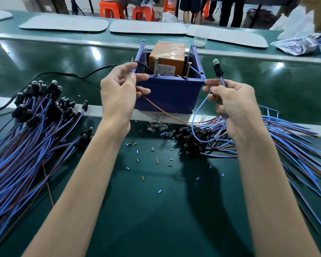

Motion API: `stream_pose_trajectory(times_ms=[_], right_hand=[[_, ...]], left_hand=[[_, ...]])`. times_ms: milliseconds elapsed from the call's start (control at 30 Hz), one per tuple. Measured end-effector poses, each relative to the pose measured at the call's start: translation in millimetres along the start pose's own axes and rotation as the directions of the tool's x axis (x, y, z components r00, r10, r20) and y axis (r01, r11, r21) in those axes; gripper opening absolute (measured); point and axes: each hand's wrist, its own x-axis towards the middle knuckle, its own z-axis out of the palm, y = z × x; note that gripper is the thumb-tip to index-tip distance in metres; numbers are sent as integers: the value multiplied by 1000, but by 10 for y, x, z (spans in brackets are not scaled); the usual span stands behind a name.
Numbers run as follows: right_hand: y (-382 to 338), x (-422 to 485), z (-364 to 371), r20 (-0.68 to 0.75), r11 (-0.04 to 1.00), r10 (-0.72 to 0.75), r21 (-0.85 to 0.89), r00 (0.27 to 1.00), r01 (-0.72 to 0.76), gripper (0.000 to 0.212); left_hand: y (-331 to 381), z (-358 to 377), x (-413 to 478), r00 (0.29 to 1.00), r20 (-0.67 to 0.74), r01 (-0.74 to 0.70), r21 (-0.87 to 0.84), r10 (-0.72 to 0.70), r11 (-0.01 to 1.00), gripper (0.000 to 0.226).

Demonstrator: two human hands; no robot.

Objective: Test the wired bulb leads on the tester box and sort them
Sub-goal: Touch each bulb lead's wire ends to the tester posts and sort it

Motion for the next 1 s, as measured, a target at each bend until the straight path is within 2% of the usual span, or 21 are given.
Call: stream_pose_trajectory(times_ms=[367,567,1000], right_hand=[[21,-1,22,-19,1000,5,-19,1000,-5,20],[36,-19,90,2,999,-10,-39,1000,10,27],[85,0,116,-18,998,-55,20,998,55,21]], left_hand=[[-80,25,5,996,87,1,104,-10,995,27],[-82,17,6,996,88,6,127,-17,992,31],[-90,46,7,996,85,14,146,-27,989,26]])
